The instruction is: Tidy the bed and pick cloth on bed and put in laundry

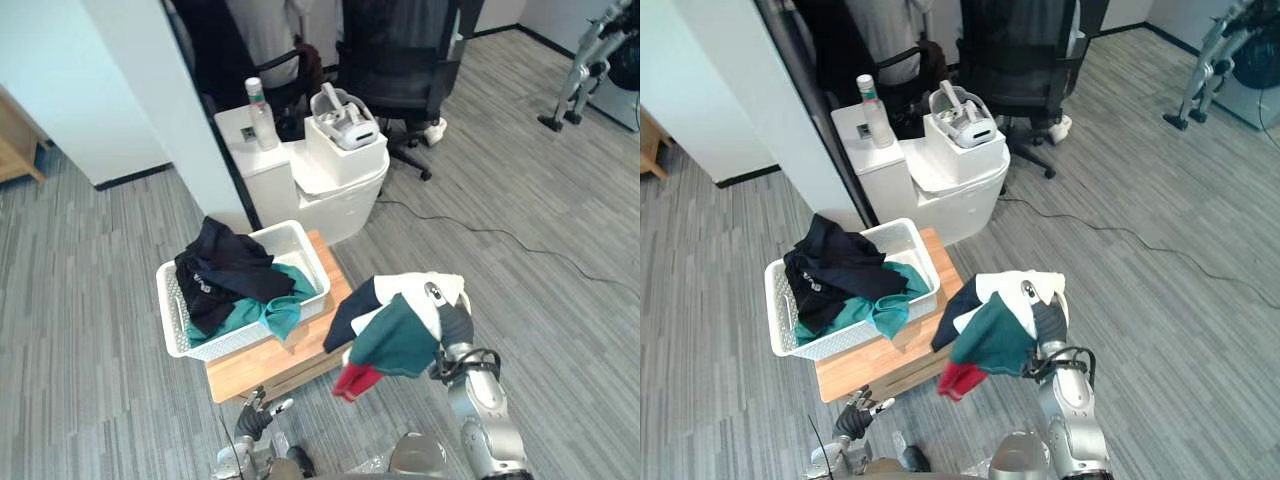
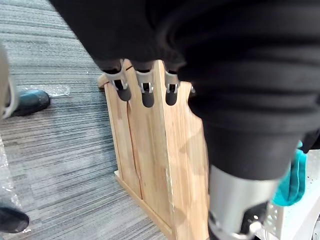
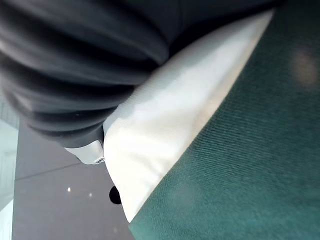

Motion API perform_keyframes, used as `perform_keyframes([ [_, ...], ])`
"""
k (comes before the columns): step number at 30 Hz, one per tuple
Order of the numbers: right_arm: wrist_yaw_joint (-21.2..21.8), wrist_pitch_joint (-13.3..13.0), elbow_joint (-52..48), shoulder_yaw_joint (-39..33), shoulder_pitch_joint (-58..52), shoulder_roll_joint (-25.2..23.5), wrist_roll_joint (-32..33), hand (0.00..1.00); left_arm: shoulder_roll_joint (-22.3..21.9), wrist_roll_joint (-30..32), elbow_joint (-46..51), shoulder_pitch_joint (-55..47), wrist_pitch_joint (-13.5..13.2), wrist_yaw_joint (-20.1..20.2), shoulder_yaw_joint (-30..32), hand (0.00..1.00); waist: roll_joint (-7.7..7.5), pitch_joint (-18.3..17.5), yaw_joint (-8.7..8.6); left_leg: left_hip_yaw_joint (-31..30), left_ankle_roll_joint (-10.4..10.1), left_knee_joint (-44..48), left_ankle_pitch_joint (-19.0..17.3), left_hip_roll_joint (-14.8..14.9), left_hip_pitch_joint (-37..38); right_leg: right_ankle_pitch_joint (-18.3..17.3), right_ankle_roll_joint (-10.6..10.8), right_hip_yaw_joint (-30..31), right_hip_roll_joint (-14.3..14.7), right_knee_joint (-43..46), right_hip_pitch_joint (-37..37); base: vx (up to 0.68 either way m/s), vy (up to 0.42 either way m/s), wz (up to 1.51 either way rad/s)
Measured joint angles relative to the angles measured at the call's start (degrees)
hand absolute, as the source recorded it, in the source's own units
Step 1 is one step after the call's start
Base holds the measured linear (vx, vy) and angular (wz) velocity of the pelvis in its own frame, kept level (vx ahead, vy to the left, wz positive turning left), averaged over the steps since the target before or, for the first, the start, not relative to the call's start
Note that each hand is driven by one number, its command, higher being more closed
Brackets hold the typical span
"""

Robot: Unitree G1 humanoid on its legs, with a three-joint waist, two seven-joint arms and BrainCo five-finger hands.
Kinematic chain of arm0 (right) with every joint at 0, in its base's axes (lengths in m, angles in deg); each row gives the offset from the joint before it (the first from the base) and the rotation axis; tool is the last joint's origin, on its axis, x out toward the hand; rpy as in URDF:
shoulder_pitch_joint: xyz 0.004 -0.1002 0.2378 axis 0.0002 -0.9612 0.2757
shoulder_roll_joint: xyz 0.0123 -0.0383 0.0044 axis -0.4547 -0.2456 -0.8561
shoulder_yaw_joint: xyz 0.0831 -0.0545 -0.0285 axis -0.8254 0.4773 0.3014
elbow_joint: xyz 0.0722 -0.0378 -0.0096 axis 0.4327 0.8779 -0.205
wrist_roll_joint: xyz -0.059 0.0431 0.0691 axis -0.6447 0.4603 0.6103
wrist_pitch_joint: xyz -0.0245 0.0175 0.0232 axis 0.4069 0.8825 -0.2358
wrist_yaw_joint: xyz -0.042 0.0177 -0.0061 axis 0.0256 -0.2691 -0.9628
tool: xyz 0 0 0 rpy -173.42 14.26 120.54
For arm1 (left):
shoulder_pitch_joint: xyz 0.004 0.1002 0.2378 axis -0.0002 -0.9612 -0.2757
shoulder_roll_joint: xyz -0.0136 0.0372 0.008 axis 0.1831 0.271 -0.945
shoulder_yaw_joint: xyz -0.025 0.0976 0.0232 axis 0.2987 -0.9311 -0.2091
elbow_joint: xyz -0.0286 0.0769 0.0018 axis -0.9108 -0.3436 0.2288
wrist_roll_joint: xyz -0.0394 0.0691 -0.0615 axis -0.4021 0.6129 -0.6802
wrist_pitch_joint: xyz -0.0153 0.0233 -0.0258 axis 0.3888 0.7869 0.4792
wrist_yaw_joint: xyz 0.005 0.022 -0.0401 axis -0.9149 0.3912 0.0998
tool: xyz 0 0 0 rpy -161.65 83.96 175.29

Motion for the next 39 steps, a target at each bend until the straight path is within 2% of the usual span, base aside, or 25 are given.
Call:
perform_keyframes([
  [1, -0.2, -0.1, -2.0, 0.0, 0.7, 0.0, -0.1, 1.0, 0.8, 0.0, -1.4, -0.2, 0.1, 0.0, 0.4, 0.0, -1.06, -0.7, 0.14, -1.2, -0.2, 0.0, 0.2, -0.3, -0.5, 0.7, -0.2, 0.4, 1.2, -4.7, 0.5, 0.11, -0.156, 0.9],
  [2, -1.0, -0.8, -4.4, 0.4, 2.3, -0.2, -0.2, 1.0, 1.5, -0.5, -2.0, -0.5, 0.5, 0.1, 2.5, 0.0, -3.52, -1.9, 0.7, -2.0, -0.4, -0.1, 0.3, -2.1, -0.9, 8.0, -1.2, 0.4, 1.1, -10.0, 1.0, 0.09, -0.151, 0.55],
  [3, -1.2, -1.3, -4.8, 0.6, 3.7, 0.1, -0.3, 1.0, 1.6, -0.5, -2.7, -0.3, 0.6, 0.2, 3.9, 0.0, -3.99, -2.1, 1.09, -2.1, -0.6, -0.3, 0.3, -2.6, -0.5, 6.5, -0.3, -0.4, 0.5, -10.7, 1.9, 0.12, -0.122, 0.2],
  [6, -2.2, -1.9, -4.7, 3.5, 13.6, 1.7, -0.7, 1.0, -0.5, -0.5, -4.0, -0.2, 1.3, 0.0, 6.6, 0.0, -1.02, -2.6, 2.23, -1.0, -1.9, -2.1, 0.9, -1.0, 0.4, 9.6, -0.8, 0.3, 3.1, -17.7, 4.8, 0.06, -0.046, -0.22],
  [8, -2.5, -1.9, -4.1, 4.6, 16.9, 2.6, -1.1, 1.0, -1.0, -0.6, -4.9, -0.2, 1.4, 0.0, 7.8, 0.0, -0.49, -2.7, 2.36, -0.5, -3.1, -4.0, 1.7, -0.7, 1.0, 10.2, -0.9, 0.2, 3.8, -19.2, 5.4, -0.01, -0.037, -0.07],
  [13, -3.6, -1.7, 5.3, 9.2, 29.2, 2.7, -2.3, 1.0, -1.3, -2.2, -5.8, -1.6, 1.8, 0.0, 12.4, 0.0, -1.28, -3.2, 2.7, -0.3, -3.4, -5.7, 2.3, 0.0, 2.4, 11.4, -1.3, 0.0, 5.0, -21.8, 7.3, -0.02, -0.025, -0.03],
  [16, -3.7, -1.1, 15.5, 11.9, 40.1, 2.9, -3.7, 1.0, -1.1, -4.0, -6.4, -3.0, 2.2, 0.0, 13.2, 0.0, -1.27, -3.2, 3.42, -0.4, -3.3, -5.6, 2.6, -0.1, 2.2, 12.9, -1.4, 0.0, 5.2, -23.6, 8.0, -0.05, -0.013, 0.03],
  [18, -4.2, -0.5, 20.7, 12.0, 46.3, 4.4, -6.1, 1.0, -1.1, -5.0, -6.6, -3.9, 2.4, 0.2, 13.2, 0.0, -1.35, -3.3, 4.69, -1.2, -3.2, -5.4, 3.1, 0.0, 2.1, 14.1, -1.5, -0.4, 5.3, -24.6, 8.4, -0.02, -0.011, 0.18],
  [22, -4.6, -0.2, 26.7, 12.0, 54.1, 6.4, -9.4, 1.0, -1.1, -5.2, -6.5, -4.7, 2.4, 1.2, 13.1, 0.0, -1.39, -3.3, 5.7, -2.0, -3.2, -5.5, 3.5, -0.1, 1.1, 14.8, -1.6, -0.5, 5.2, -24.9, 8.3, -0.04, 0.002, 0.12],
  [26, -5.1, 0.6, 33.3, 12.0, 63.9, 9.8, -9.8, 1.0, -0.6, -5.8, -6.2, -3.7, 1.9, 1.3, 12.8, 0.0, -1.65, -3.4, 5.7, -4.2, -3.2, -5.8, 4.4, 0.0, -1.3, 15.2, -1.6, -1.4, 5.1, -25.3, 7.2, -0.1, -0.01, 0.18],
  [34, -6.1, 1.4, 34.0, 12.0, 66.6, 14.4, -9.9, 1.0, -0.4, -6.5, -5.9, -2.2, 1.3, 2.3, 12.9, 0.0, -1.67, -3.1, 5.75, -7.2, -3.0, -5.9, 7.8, 0.4, -7.7, 15.8, -2.3, -3.8, 5.4, -25.2, 2.4, -0.08, -0.031, 0.2],
  [39, -6.0, 2.0, 34.0, 11.9, 63.7, 15.1, -9.9, 1.0, 0.0, -6.5, -5.9, -2.0, 1.3, 2.4, 13.1, 0.0, -1.9, -0.1, 5.87, -7.1, -3.5, -5.9, 8.5, 1.1, -10.9, 15.8, -2.7, -3.9, 5.9, -24.5, -0.7, -0.1, -0.026, 0.01],
])
